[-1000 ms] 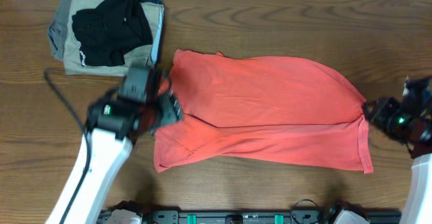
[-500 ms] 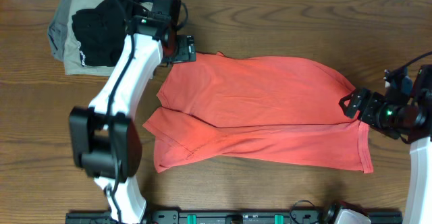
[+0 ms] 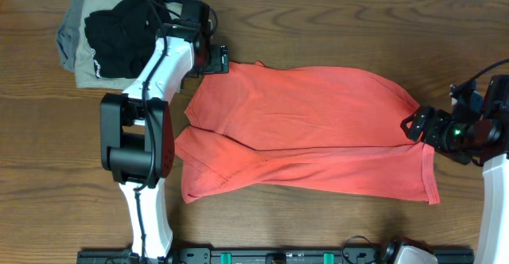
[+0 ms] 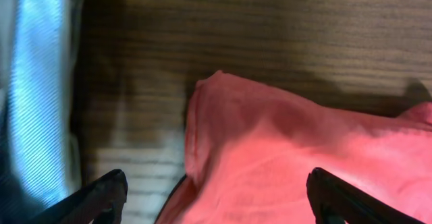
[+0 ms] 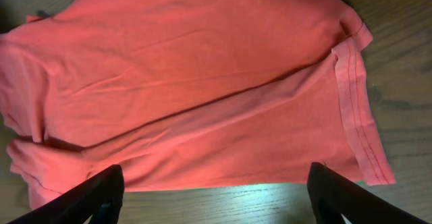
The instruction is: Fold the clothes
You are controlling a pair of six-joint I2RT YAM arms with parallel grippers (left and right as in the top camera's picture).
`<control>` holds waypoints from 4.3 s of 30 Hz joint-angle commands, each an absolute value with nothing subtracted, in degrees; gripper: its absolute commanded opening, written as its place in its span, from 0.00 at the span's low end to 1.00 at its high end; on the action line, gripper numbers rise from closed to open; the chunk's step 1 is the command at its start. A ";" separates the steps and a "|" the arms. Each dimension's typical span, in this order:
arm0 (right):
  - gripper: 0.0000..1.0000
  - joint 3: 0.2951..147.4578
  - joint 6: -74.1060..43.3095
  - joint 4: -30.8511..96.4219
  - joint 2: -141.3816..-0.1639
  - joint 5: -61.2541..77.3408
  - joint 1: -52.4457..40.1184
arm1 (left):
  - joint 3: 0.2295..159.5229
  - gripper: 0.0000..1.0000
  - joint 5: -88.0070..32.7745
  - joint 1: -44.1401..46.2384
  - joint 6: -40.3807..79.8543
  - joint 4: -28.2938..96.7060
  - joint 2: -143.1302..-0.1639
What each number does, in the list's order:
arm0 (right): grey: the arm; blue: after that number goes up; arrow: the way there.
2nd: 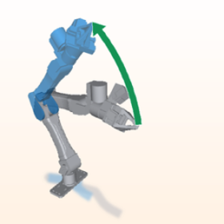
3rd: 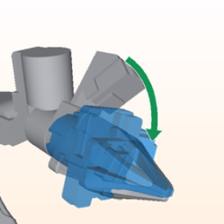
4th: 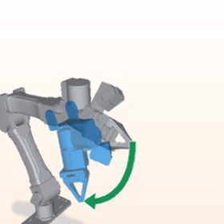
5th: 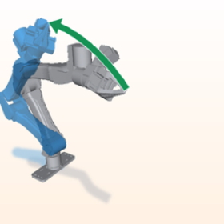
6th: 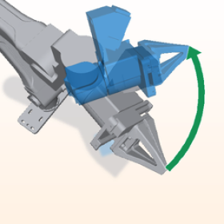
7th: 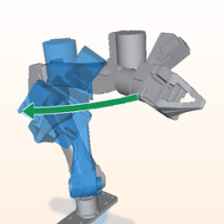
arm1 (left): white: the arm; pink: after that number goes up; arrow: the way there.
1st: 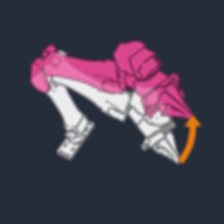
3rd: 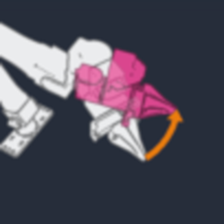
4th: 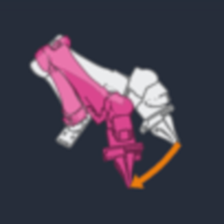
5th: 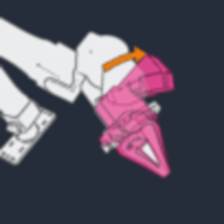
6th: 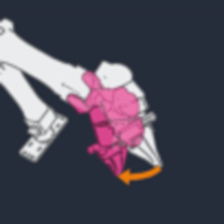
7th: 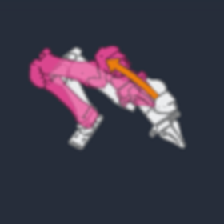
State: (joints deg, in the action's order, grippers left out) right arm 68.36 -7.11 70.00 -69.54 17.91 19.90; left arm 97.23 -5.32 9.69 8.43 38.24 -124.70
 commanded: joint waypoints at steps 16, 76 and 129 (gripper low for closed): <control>0.42 70.04 -6.79 65.63 -69.67 17.32 19.42 | 98.48 0.06 -5.80 9.72 7.35 35.14 -129.36; 0.02 96.23 -10.70 63.46 -127.26 -0.56 22.50 | 97.71 0.13 -5.78 9.72 7.31 37.10 -129.36; 0.01 120.46 -10.68 92.27 -115.39 -0.12 26.74 | 97.69 0.06 -3.31 7.53 8.43 62.28 -107.15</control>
